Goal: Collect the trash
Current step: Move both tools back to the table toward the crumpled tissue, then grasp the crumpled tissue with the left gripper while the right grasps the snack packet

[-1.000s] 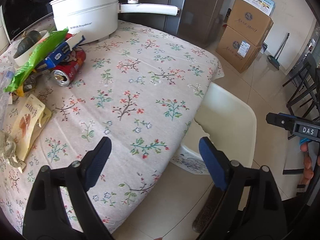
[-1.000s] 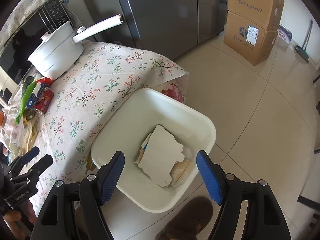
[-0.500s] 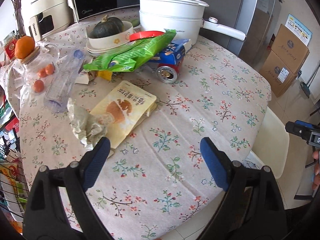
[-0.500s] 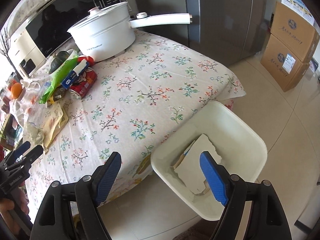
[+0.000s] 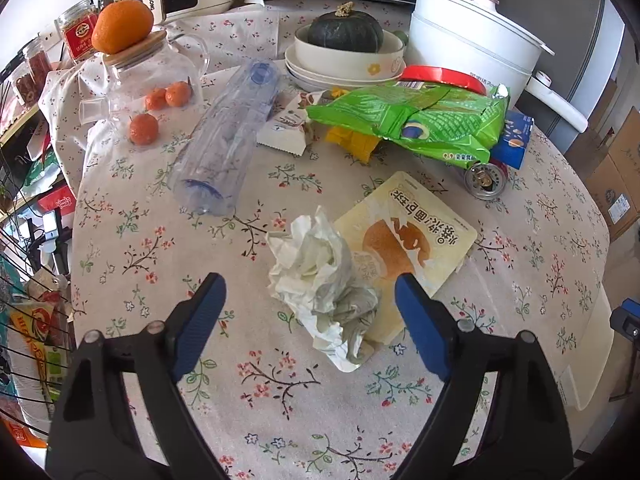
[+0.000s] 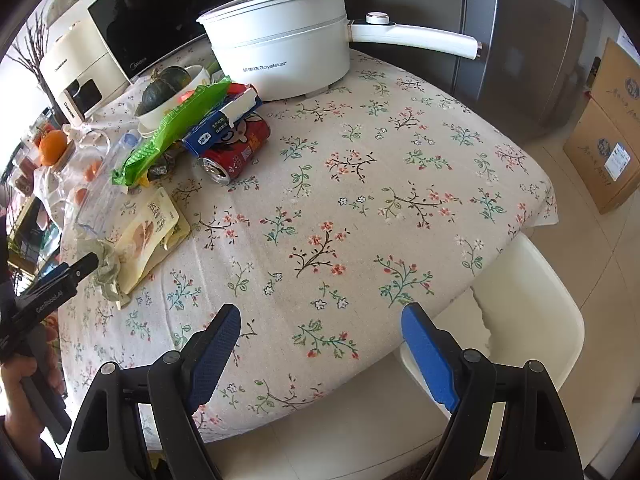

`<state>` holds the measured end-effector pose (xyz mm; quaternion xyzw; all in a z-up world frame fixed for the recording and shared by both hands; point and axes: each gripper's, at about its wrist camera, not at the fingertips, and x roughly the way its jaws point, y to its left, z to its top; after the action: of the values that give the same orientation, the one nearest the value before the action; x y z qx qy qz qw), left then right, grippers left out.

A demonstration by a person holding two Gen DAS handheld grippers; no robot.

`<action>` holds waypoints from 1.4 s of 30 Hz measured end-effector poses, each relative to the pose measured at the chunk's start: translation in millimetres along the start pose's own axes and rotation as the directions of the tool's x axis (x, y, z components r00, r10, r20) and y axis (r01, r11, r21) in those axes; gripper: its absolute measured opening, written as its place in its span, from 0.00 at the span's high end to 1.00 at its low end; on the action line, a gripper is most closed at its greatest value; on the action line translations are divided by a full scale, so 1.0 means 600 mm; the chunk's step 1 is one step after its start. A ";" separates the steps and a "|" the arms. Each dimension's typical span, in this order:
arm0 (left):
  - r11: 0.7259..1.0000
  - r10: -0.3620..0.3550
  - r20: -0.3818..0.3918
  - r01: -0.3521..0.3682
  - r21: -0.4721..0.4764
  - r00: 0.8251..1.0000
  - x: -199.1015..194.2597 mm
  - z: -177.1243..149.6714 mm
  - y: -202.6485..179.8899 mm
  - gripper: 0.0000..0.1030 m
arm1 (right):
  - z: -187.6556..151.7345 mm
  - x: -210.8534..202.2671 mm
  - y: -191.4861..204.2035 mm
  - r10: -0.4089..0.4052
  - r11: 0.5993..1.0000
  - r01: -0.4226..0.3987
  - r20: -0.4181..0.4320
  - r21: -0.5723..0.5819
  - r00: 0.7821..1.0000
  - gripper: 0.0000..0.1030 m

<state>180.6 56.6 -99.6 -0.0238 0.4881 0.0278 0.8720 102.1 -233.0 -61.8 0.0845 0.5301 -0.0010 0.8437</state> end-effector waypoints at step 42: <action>0.997 -0.020 -0.005 0.020 -0.077 1.000 -0.087 -0.051 0.191 0.73 | 0.083 0.209 0.266 0.151 0.982 -0.142 0.070 -0.122 0.986 0.19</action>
<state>118.9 167.8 -72.7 -0.0623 0.4888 0.0378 0.8694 216.0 -71.6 -130.6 0.0737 0.4878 0.0886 0.8653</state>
